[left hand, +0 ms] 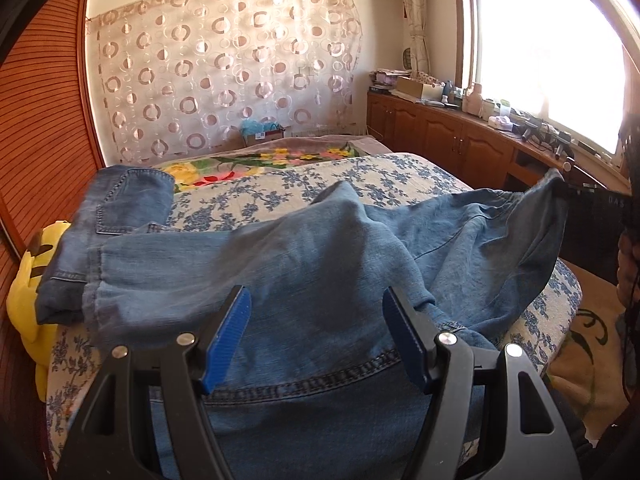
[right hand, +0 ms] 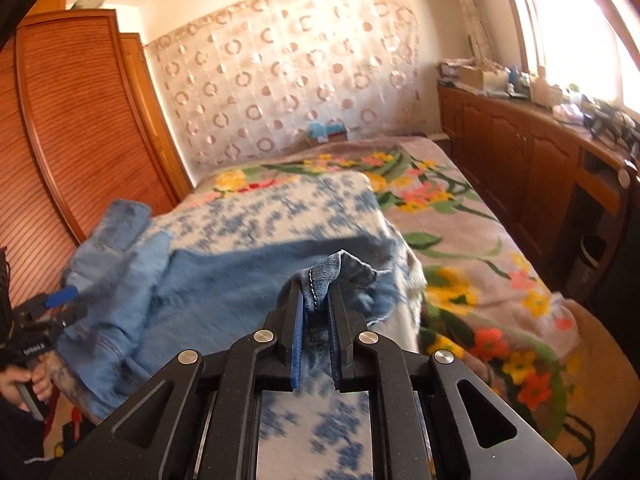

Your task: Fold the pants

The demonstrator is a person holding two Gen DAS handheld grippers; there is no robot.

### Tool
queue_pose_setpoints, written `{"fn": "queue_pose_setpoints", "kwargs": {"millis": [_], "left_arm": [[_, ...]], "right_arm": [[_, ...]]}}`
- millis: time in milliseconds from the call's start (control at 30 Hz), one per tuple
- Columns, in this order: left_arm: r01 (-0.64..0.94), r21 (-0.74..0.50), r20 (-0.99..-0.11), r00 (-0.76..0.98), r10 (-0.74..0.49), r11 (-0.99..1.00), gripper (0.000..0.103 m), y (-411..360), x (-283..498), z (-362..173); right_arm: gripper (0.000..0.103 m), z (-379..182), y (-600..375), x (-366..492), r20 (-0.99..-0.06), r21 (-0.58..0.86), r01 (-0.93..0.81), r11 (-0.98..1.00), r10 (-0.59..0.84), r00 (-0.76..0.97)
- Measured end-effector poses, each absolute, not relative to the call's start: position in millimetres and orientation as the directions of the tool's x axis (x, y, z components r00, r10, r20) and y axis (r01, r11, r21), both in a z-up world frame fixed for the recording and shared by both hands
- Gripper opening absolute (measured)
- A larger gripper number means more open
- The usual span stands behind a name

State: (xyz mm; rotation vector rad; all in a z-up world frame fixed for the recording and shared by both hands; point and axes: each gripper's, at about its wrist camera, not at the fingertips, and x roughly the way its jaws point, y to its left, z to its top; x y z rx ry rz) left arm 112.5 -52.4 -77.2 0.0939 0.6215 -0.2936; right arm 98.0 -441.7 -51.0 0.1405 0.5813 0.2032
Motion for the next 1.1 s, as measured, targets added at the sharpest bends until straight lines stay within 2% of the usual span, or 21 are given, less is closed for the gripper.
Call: {"fn": "queue_pose_setpoints", "kwargs": {"millis": [367, 700, 867, 1100], "left_arm": [[0.174, -0.013, -0.557, 0.816, -0.152, 0.985, 0.068, 17.6, 97.9, -68.2], [0.045, -0.026, -0.541, 0.84, -0.052, 0.999, 0.068, 87.1, 79.4, -64.8], [-0.012, -0.04, -0.533, 0.846, -0.011, 0.999, 0.068, 116.4, 75.1, -62.8], [-0.042, -0.048, -0.55, 0.835, 0.009, 0.998, 0.068, 131.1, 73.6, -73.0]], "right_arm": [[0.008, -1.0, -326.6, 127.8, -0.453, 0.183, -0.386, 0.904, 0.426, 0.783], [0.007, 65.0, -208.4, 129.2, -0.329, 0.199, -0.629, 0.751, 0.656, 0.679], [0.006, 62.1, -142.1, 117.8, -0.369, 0.164, -0.727, 0.667, 0.725, 0.581], [0.007, -9.9, -102.7, 112.4, -0.562, 0.16, -0.759, 0.631, 0.691, 0.455]]}}
